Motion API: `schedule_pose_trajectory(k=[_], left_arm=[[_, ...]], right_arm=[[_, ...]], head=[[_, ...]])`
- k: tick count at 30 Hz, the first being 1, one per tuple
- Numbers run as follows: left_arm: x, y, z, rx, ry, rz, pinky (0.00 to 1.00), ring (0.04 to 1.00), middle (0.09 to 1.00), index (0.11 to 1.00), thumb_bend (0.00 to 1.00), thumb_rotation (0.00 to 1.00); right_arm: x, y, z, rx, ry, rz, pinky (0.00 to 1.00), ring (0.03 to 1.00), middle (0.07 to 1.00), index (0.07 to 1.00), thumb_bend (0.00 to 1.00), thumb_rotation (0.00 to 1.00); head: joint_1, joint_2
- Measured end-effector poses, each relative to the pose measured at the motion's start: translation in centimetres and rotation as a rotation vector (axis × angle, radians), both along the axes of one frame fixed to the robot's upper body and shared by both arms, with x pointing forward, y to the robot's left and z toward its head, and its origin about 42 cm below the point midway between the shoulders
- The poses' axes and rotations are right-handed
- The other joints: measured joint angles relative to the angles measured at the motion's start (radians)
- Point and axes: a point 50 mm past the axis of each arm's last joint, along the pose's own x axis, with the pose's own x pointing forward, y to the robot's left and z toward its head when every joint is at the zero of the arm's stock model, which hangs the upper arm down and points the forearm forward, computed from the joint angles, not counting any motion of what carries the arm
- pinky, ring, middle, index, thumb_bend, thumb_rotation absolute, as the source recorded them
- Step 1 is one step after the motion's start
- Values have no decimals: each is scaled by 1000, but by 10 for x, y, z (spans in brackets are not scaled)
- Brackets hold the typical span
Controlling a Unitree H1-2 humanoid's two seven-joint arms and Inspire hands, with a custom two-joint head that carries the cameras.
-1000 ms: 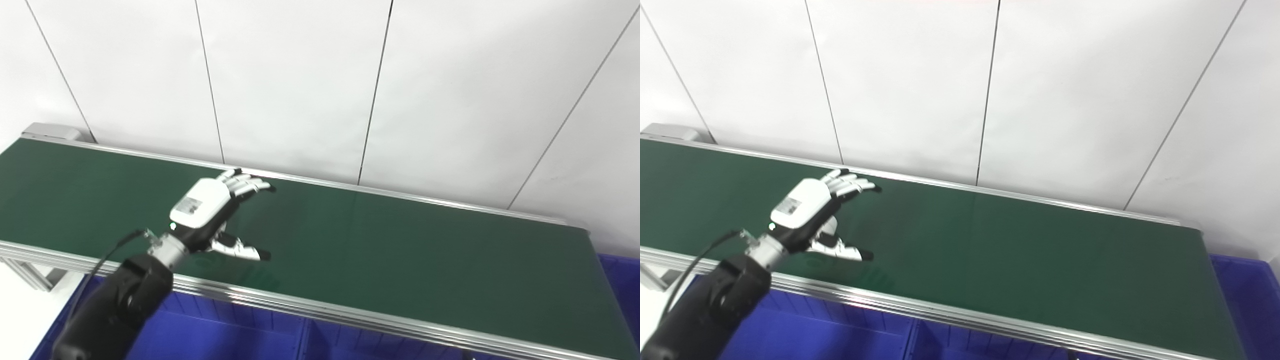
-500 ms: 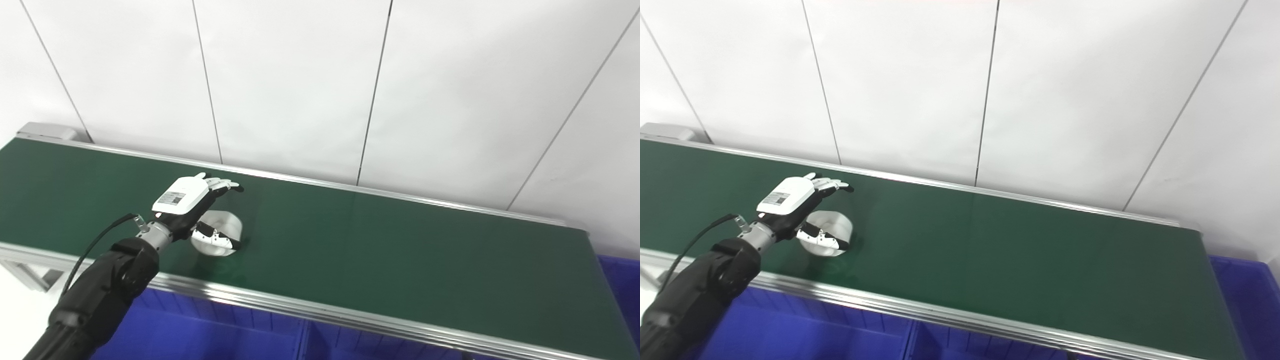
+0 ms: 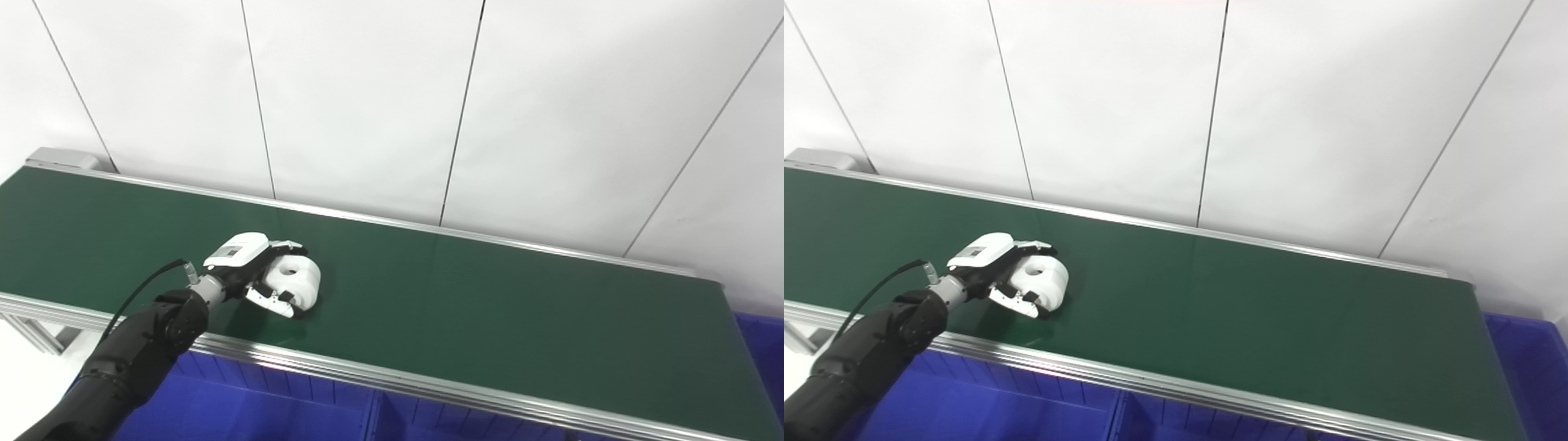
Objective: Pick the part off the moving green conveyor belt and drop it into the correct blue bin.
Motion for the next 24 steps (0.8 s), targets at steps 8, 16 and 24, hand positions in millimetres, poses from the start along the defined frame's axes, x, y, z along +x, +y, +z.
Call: schedule_pose_trajectory(k=[8,16,24], left_arm=[[4,-36,-16,-142,-51,17,776,797,808,805,802,351],[9,-61,-11,-163,-80,-32,455,503,525,503,543,28],[10,-76,14,29,-134,-217,475,442,455,502,524,0]], right_arm=[[0,6,1,15,-6,0,840,924,1000,1000,739,1000],[0,11,3,28,-11,-4,859,920,1000,1000,769,1000],[0,13,3,25,-15,-1,853,918,1000,1000,758,1000]], head=[[-12,-2],[-20,2],[-20,5]])
